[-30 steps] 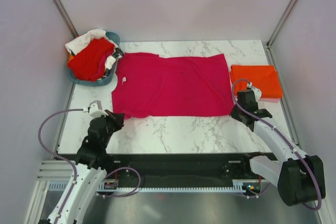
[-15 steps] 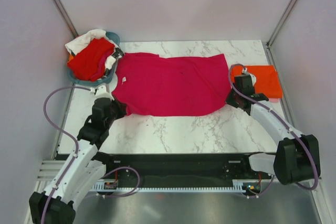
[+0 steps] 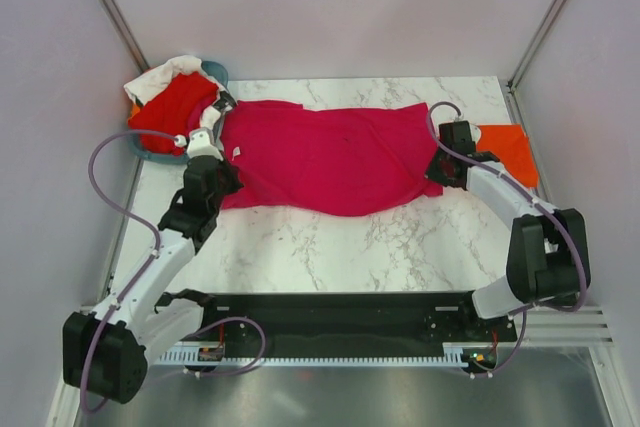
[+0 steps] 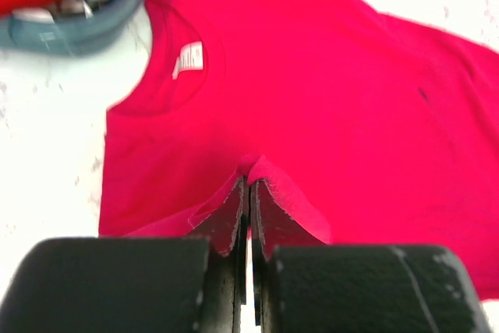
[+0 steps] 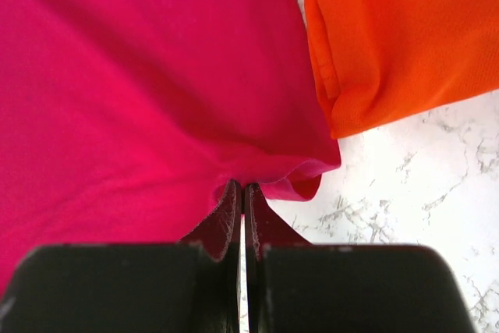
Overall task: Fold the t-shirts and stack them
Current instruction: Fold the tshirt
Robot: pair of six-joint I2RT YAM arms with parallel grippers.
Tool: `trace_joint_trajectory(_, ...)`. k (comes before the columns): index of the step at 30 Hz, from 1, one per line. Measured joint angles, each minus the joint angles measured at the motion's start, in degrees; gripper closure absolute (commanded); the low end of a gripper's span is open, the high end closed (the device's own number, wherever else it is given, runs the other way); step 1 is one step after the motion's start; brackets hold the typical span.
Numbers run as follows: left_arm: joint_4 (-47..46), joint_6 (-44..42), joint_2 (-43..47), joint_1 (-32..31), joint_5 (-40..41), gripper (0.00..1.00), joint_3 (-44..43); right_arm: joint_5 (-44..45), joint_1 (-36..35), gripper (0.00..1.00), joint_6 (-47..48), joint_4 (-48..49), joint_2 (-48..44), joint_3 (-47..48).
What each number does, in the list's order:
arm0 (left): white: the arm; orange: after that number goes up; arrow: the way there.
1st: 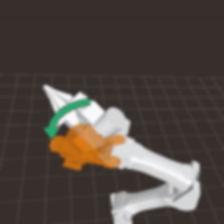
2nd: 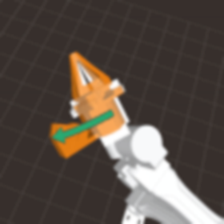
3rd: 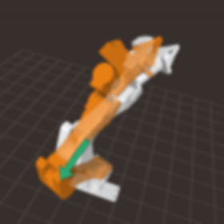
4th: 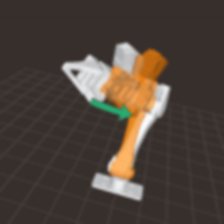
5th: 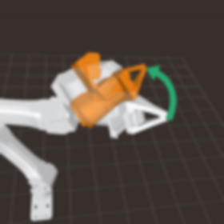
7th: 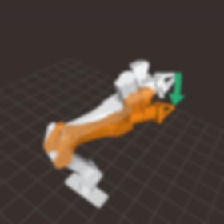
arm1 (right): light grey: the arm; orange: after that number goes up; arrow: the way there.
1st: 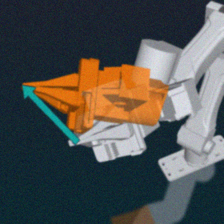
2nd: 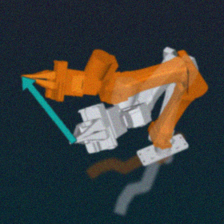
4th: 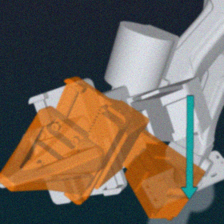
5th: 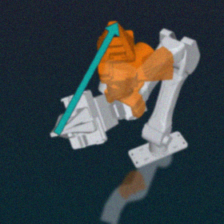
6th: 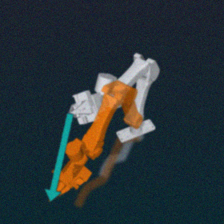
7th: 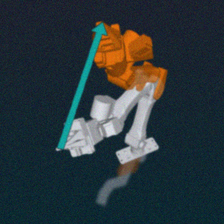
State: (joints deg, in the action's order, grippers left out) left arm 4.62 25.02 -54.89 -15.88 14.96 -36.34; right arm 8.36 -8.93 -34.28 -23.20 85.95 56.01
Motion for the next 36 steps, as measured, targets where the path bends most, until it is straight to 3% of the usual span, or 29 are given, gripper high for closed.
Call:
trace_joint_trajectory(11,-5.1,-3.8,-10.1,0.4,4.5,0.98,-7.3,0.6,3.3,1.00,0.0,0.5,6.8,4.6)
trace_joint_trajectory(36,-9.9,-6.1,-26.7,4.0,1.4,0.98,-19.7,0.3,5.4,1.00,0.0,0.9,16.5,16.7)
